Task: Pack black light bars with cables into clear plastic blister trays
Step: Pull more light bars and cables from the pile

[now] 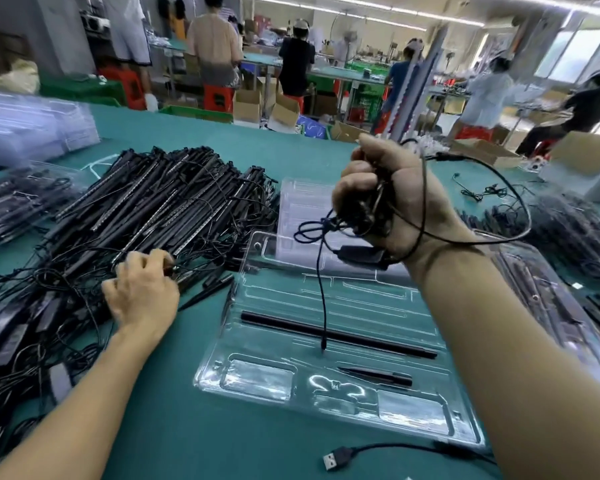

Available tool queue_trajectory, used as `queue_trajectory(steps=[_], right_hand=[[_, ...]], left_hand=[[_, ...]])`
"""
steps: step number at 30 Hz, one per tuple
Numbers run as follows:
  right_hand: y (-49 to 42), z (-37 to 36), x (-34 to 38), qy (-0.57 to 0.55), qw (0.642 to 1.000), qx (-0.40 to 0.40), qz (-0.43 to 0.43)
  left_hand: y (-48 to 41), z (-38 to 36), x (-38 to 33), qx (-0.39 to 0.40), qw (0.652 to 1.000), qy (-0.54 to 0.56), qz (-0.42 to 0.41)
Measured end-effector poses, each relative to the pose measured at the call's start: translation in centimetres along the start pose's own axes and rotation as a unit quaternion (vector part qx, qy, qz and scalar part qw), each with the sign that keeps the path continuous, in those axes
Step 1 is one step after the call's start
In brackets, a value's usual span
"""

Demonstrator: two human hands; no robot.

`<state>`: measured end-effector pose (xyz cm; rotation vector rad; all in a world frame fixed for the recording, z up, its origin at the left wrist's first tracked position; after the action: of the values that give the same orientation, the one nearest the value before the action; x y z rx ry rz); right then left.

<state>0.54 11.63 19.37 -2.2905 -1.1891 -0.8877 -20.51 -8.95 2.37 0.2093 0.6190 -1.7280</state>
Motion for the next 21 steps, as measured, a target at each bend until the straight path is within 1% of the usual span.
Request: queue_trajectory(steps=[1,2,3,4,5,6,7,9,10,11,14,16,19,21], right_hand=[[0.1,0.0,-0.8,-0.008,1.000,0.001,-0.012],[0.1,0.2,-1.6,-0.009,1.000,0.004,-0.010],[0.0,0.5,-2.3,-0.002,1.000,0.009,-0.009],[0.0,0.7,-3.0,-0.006,1.000,0.017,-0.008],[0.0,1.1,-3.6,-0.004,1.000,0.021,-0.009],[-0.1,1.3,-4.1,0.001,1.000,0.026,-0.010],[0.0,1.4,-4.6,0.010,0.999,0.033,-0.014],[0.3,1.6,-5.3,0.030,0.998,0.047,-0.025],[0.4,1.7,-5.4,0.043,0.997,0.055,-0.029],[0.5,1.9,-5.5,0.058,0.996,0.062,-0.032],[0.6,2.1,-5.7,0.102,0.992,0.069,-0.027],[0.6,2.0,-6.0,0.101,0.993,0.060,-0.015],[0.5,1.5,-6.1,0.102,0.993,0.062,0.012],[0.5,1.3,-6.0,0.116,0.991,0.062,0.014]], left_hand=[[0.9,1.1,-1.9,-0.015,0.997,0.057,-0.042],[2.0,2.4,-4.1,-0.013,0.986,0.135,-0.096],[3.4,3.6,-6.4,0.029,0.962,0.231,-0.141],[4.6,4.2,-8.8,0.107,0.924,0.325,-0.168],[6.0,4.3,-11.2,0.205,0.878,0.393,-0.182],[7.7,3.9,-13.5,0.298,0.834,0.426,-0.184],[9.1,3.4,-15.2,0.366,0.798,0.444,-0.178],[10.7,2.9,-17.4,0.443,0.732,0.500,-0.136],[11.1,2.9,-17.9,0.461,0.704,0.528,-0.115],[11.5,2.9,-18.2,0.468,0.690,0.541,-0.112],[12.4,3.2,-18.5,0.472,0.690,0.527,-0.152],[12.6,3.1,-18.7,0.483,0.687,0.517,-0.164],[13.4,2.3,-19.3,0.519,0.673,0.502,-0.160],[13.5,2.3,-19.1,0.521,0.668,0.509,-0.149]])
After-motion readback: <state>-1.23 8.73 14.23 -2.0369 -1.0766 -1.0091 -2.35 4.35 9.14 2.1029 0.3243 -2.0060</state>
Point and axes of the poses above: each hand's wrist, its own y-axis away from the middle knuckle, its own z-axis out of the back of the hand, x = y × z, the point moved 10 cm from there along -y, towards the middle knuckle, and after that the axes turned 10 degrees about z, right-handed, at the moved point
